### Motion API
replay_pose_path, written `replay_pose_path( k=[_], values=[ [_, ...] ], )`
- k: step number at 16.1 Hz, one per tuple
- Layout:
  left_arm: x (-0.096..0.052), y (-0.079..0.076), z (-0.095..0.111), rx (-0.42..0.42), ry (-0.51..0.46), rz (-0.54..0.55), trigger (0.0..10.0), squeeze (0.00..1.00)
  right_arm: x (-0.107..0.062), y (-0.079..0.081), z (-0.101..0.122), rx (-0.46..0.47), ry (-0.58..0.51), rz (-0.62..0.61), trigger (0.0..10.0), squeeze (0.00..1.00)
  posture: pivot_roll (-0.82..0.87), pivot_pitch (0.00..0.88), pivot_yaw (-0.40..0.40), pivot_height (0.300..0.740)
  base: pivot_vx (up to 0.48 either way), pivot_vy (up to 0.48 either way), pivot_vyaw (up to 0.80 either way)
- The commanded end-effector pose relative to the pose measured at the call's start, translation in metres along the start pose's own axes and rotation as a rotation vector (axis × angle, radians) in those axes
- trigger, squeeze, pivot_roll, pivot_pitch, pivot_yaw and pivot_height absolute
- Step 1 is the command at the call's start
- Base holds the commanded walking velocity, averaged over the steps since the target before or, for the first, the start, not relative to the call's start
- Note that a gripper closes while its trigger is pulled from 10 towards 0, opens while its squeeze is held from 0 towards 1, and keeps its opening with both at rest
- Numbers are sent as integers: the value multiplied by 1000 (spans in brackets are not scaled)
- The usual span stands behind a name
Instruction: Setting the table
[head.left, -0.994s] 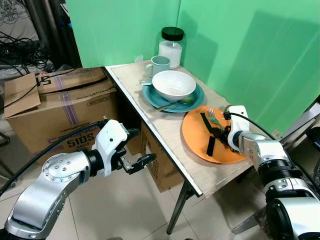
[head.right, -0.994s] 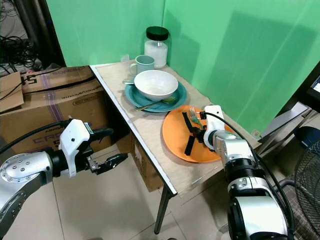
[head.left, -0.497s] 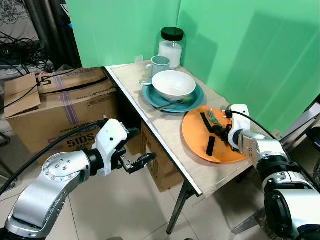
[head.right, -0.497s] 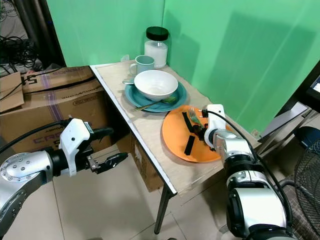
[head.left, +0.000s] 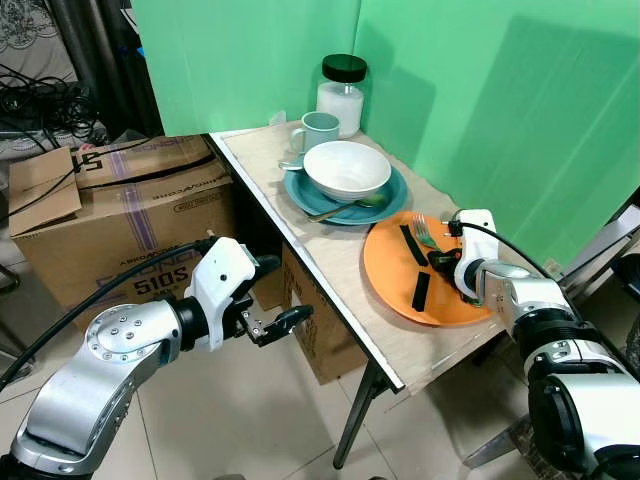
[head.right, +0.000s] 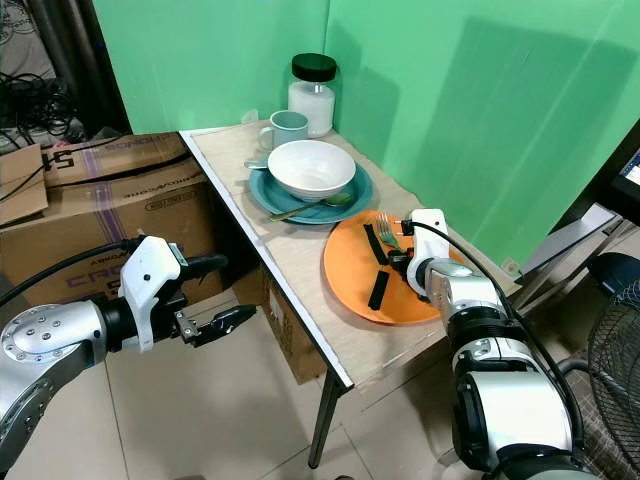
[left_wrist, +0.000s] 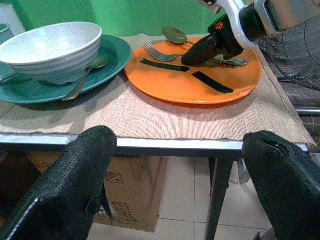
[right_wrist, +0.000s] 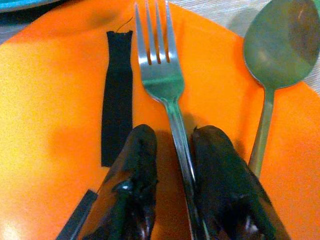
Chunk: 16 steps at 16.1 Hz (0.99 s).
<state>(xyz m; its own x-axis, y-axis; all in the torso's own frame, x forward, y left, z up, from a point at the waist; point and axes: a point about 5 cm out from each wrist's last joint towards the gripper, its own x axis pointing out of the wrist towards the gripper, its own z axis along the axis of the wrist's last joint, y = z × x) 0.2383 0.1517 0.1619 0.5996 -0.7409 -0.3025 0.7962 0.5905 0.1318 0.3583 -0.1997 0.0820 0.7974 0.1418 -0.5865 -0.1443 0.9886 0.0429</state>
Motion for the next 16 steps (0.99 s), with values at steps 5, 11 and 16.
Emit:
replay_pose_path(
  k=[5, 11, 16],
  values=[
    [3, -1, 0, -5, 2, -24, 10000, 0, 1, 3, 7, 2, -9, 30, 0, 0, 74, 0, -70, 740, 0, 0, 0],
    [4, 0, -1, 1, 1, -18, 10000, 0, 1, 5, 8, -6, -5, 49, 0, 0, 82, 0, -80, 740, 0, 0, 0],
    [2, 1, 4, 12, -29, 10, 10000, 0, -43, -13, 56, 49, -251, 62, 0, 0, 103, 0, -93, 740, 0, 0, 0]
  ],
)
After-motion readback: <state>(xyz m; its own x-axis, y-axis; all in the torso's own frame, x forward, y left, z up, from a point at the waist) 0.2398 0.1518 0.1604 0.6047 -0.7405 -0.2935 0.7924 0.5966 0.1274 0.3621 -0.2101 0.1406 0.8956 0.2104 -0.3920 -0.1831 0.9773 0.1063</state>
